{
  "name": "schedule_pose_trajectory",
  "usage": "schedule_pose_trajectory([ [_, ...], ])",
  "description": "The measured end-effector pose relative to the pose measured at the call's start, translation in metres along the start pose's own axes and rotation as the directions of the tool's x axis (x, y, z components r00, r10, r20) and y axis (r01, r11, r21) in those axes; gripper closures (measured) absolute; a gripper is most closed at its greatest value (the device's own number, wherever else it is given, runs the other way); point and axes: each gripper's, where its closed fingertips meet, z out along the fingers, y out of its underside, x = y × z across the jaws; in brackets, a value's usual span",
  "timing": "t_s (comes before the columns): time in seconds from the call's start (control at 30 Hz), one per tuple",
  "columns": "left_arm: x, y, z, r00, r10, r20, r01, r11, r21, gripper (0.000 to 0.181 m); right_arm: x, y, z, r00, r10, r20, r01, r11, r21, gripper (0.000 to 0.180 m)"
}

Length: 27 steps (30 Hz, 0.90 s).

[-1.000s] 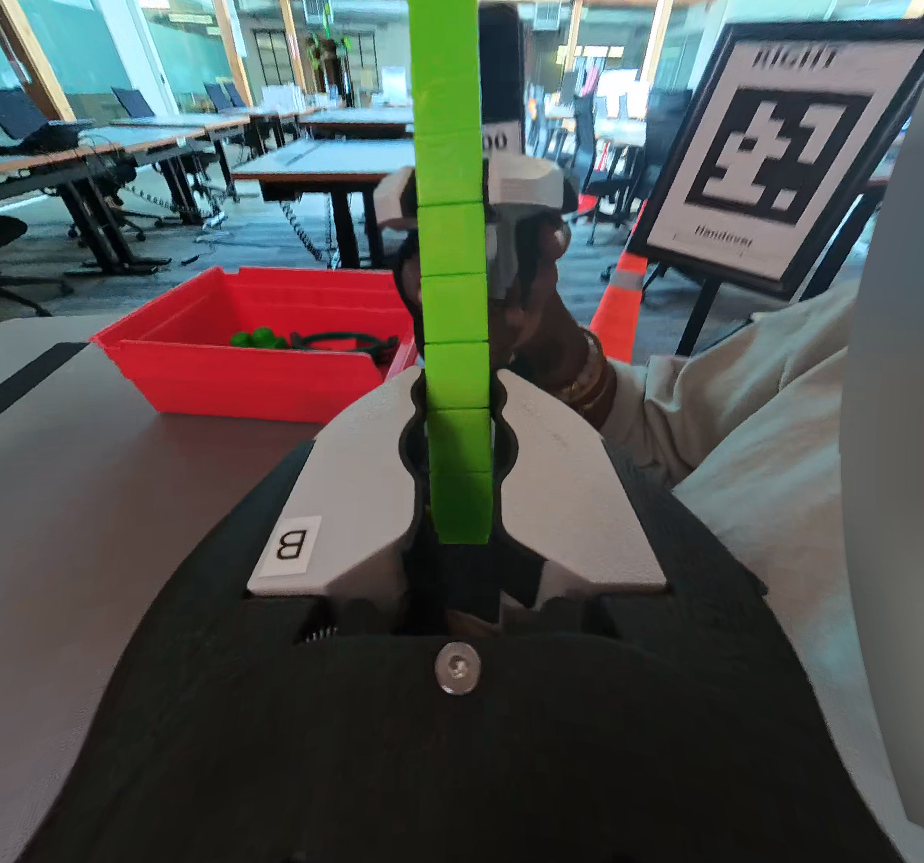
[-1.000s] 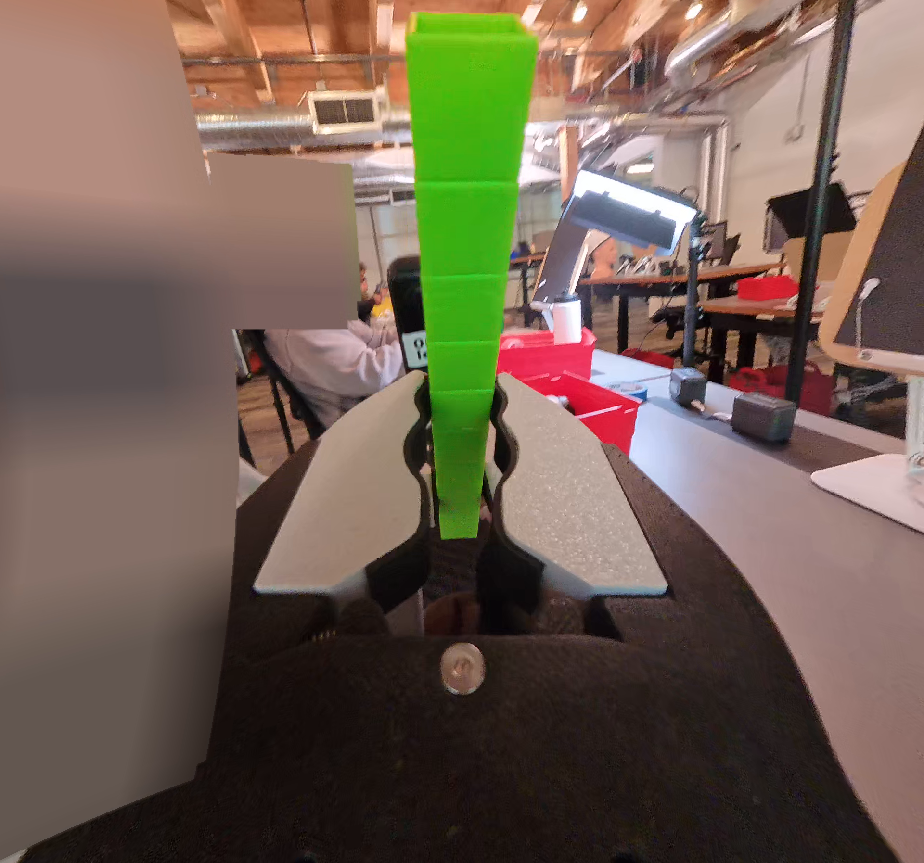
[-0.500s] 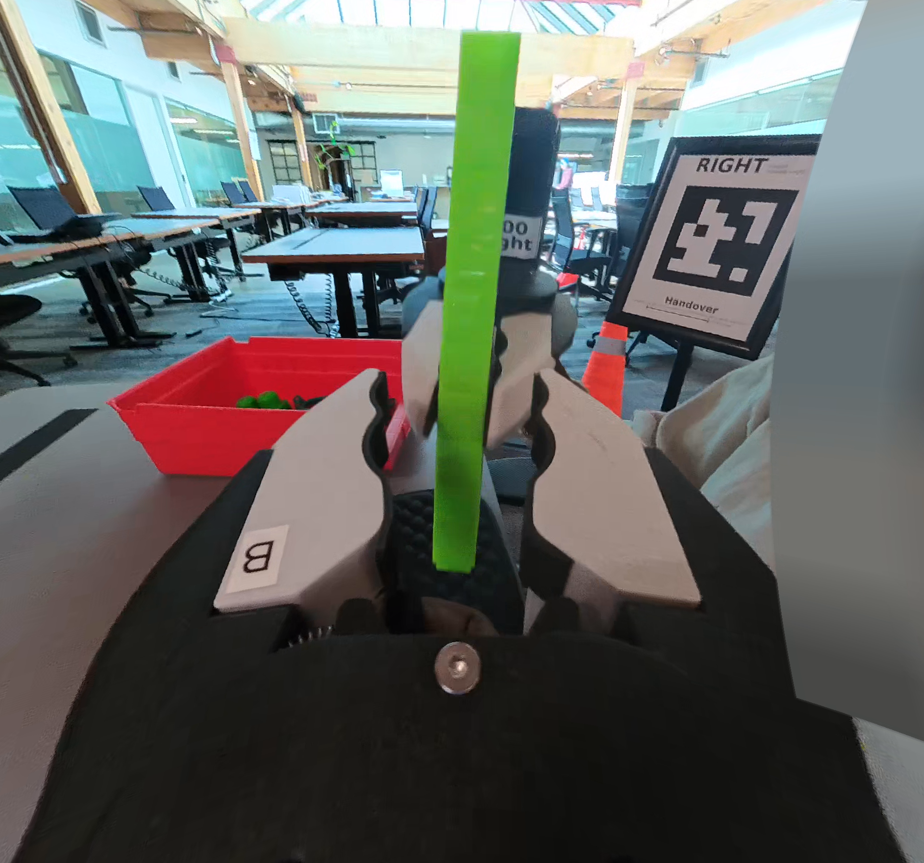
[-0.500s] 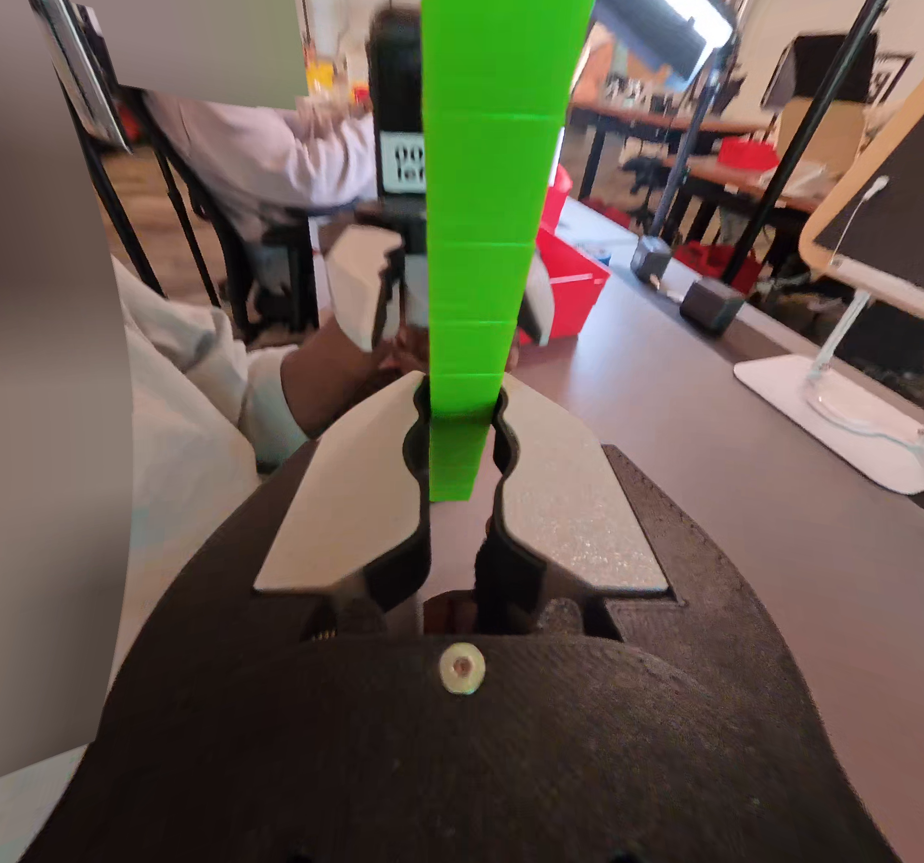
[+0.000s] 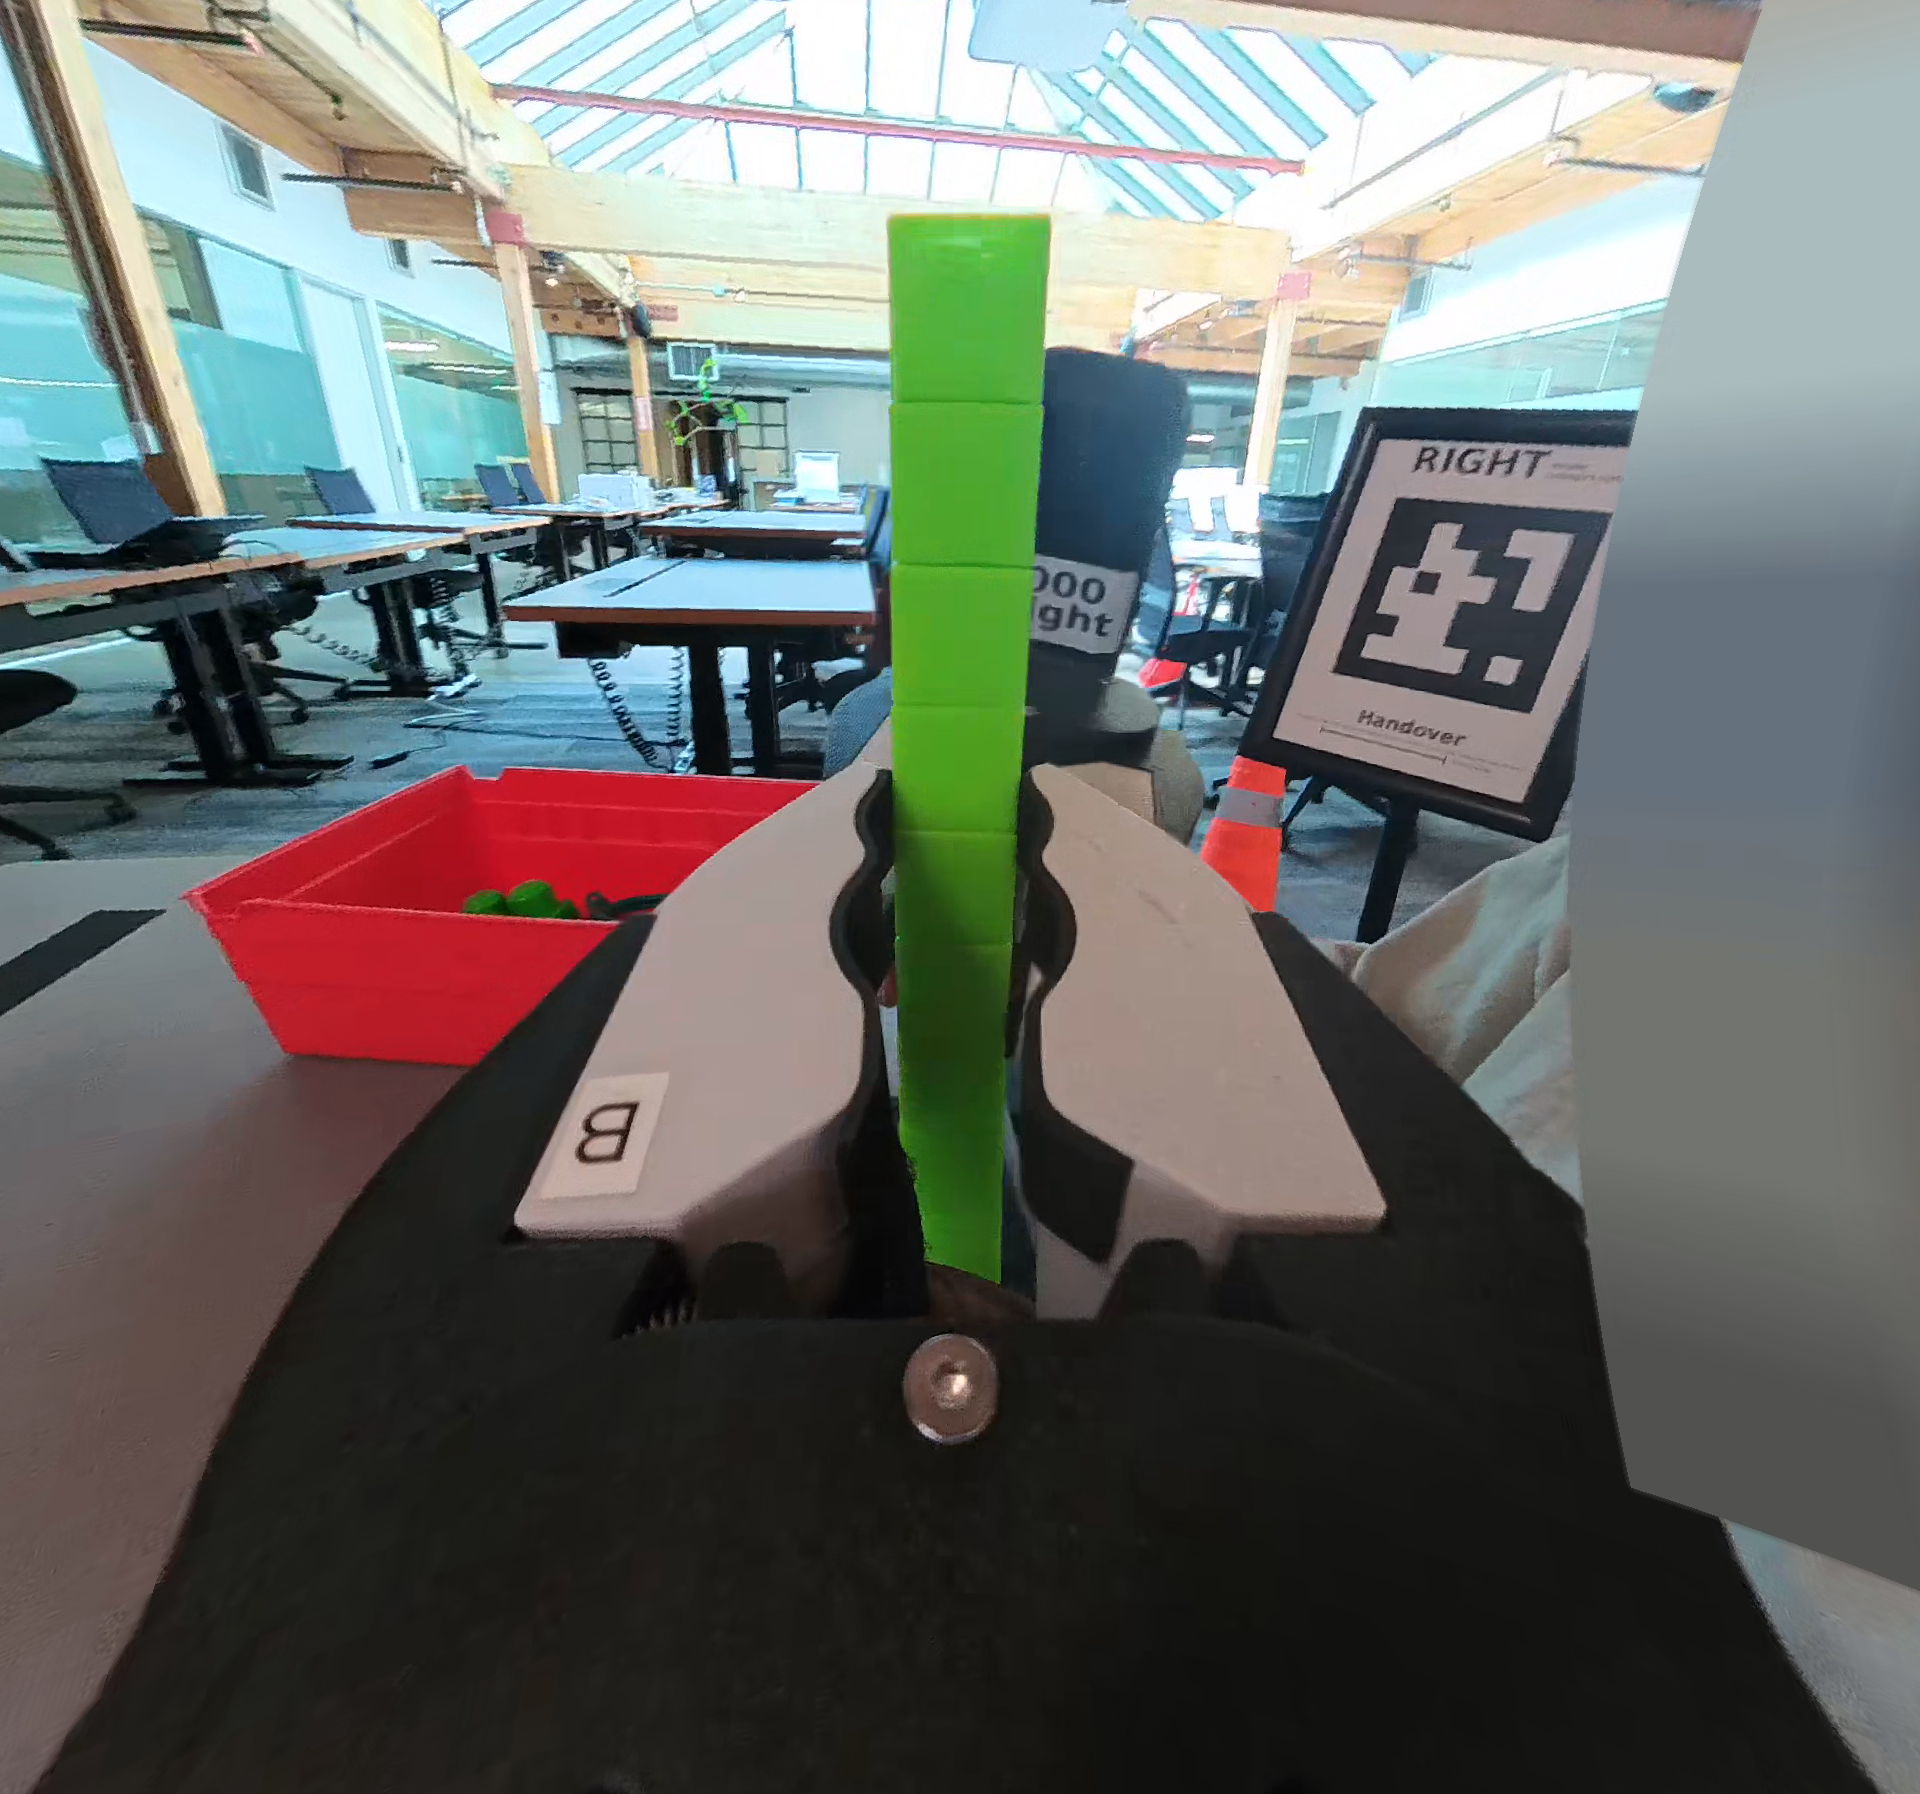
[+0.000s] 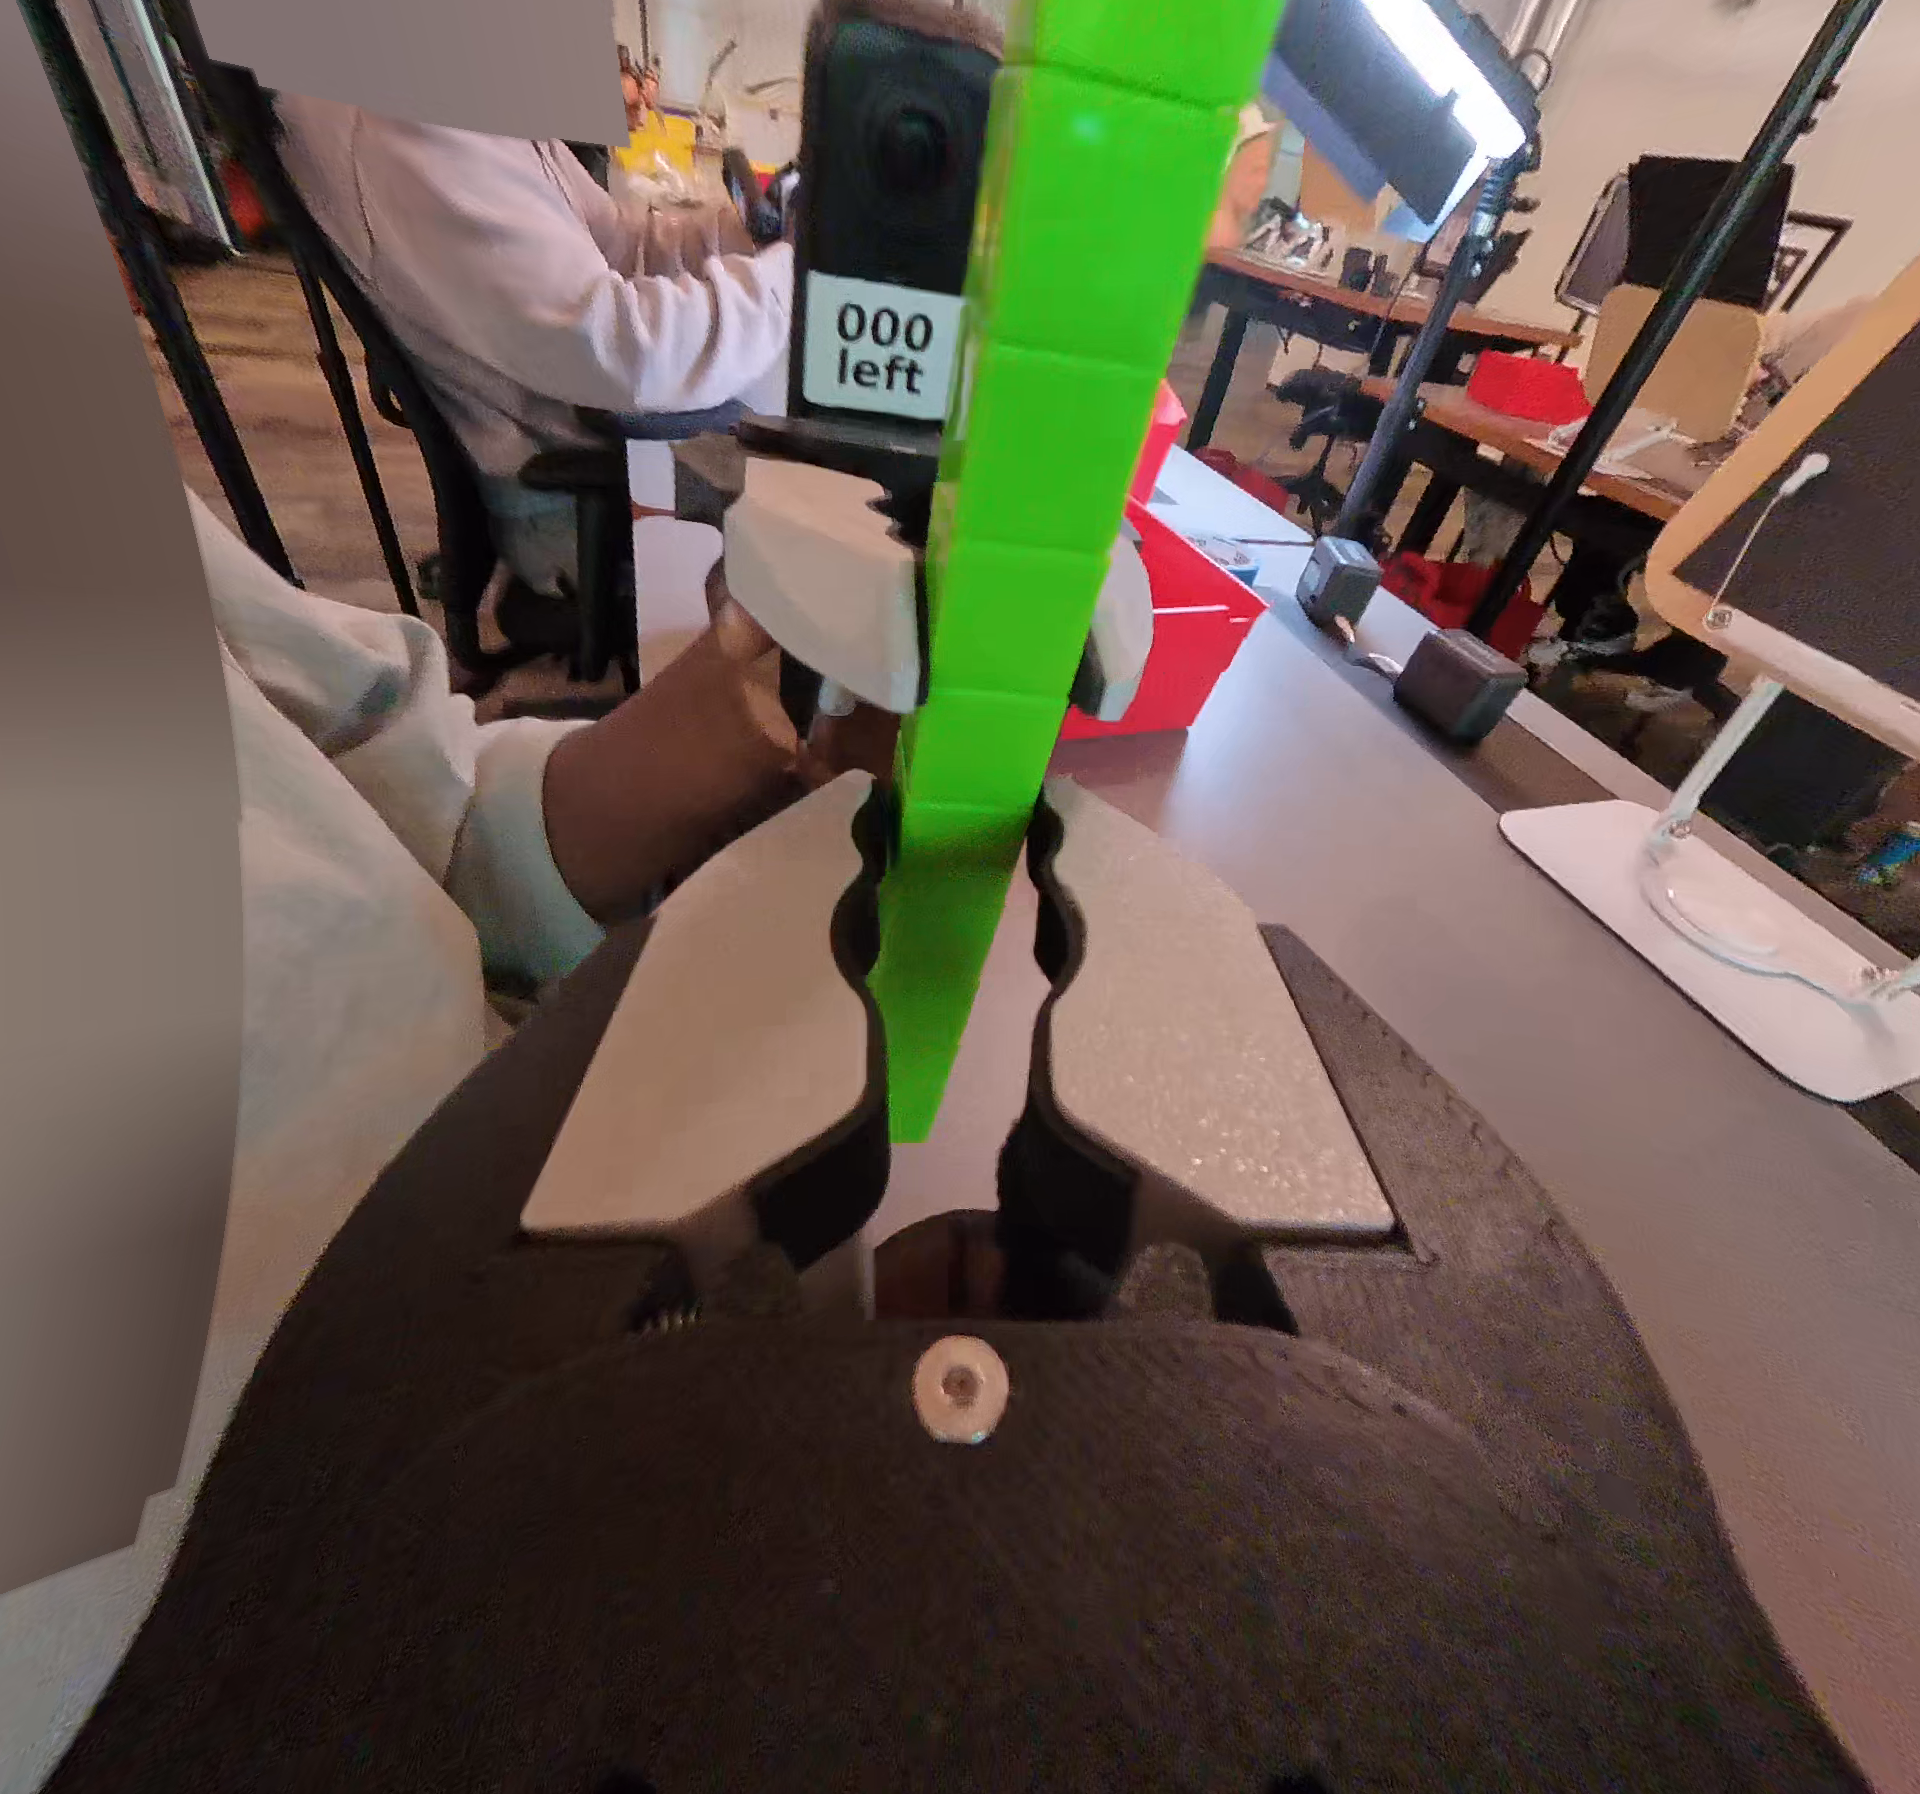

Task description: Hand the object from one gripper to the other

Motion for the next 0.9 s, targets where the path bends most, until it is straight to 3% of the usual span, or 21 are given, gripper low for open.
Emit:
schedule_pose_trajectory([
  [0.07, 0.001, 0.001, 0.0, 1.0, -0.001, -0.007, 0.0, 1.0, -0.011, 0.158, -0.001, 0.001, -0.002, 0.999, 0.032, 0.022, -0.032, 0.999, -0.012, 0.156],
  [0.17, -0.003, -0.005, -0.003, 0.999, 0.028, 0.036, -0.028, 1.0, 0.013, 0.141, -0.005, 0.013, -0.002, 0.998, 0.031, 0.05, -0.026, 0.996, -0.091, 0.157],
  [0.27, 0.002, -0.013, -0.007, 1.0, 0.019, 0.011, -0.02, 0.998, 0.054, 0.158, -0.01, 0.025, 0.003, 0.997, 0.027, 0.072, -0.014, 0.986, -0.167, 0.156],
  [0.43, 0.0, -0.012, -0.005, 1.0, 0.009, 0.023, -0.01, 0.998, 0.063, 0.158, -0.004, 0.008, 0.005, 0.999, 0.0, 0.044, 0.001, 1.0, -0.028, 0.149],
  [0.5, 0.001, -0.012, -0.005, 1.0, 0.001, 0.005, -0.001, 0.998, 0.067, 0.158, -0.004, 0.005, 0.003, 0.998, 0.013, 0.055, -0.012, 1.0, -0.017, 0.156],
  [0.63, 0.002, 0.018, -0.003, 0.996, 0.085, -0.008, -0.086, 0.985, -0.151, 0.134, -0.003, 0.006, -0.002, 0.998, 0.025, 0.049, -0.023, 0.999, -0.041, 0.157],
  [0.67, 0.003, 0.022, -0.002, 0.995, 0.101, -0.012, -0.101, 0.98, -0.171, 0.144, -0.005, 0.006, -0.002, 0.998, 0.032, 0.058, -0.029, 0.999, -0.044, 0.157],
  [0.7, 0.004, 0.021, 0.0, 0.994, 0.111, -0.013, -0.111, 0.982, -0.153, 0.157, -0.006, 0.005, -0.002, 0.997, 0.032, 0.063, -0.029, 0.999, -0.043, 0.157],
  [0.83, -0.001, 0.003, 0.0, 0.995, 0.095, 0.033, -0.093, 0.995, -0.038, 0.158, -0.001, -0.001, -0.006, 0.999, -0.003, 0.036, 0.003, 1.0, 0.004, 0.154],
  [0.9, -0.004, -0.013, -0.008, 0.998, 0.054, 0.039, -0.056, 0.997, 0.053, 0.158, 0.001, 0.008, -0.009, 0.999, -0.019, 0.039, 0.021, 0.999, -0.042, 0.138],
])
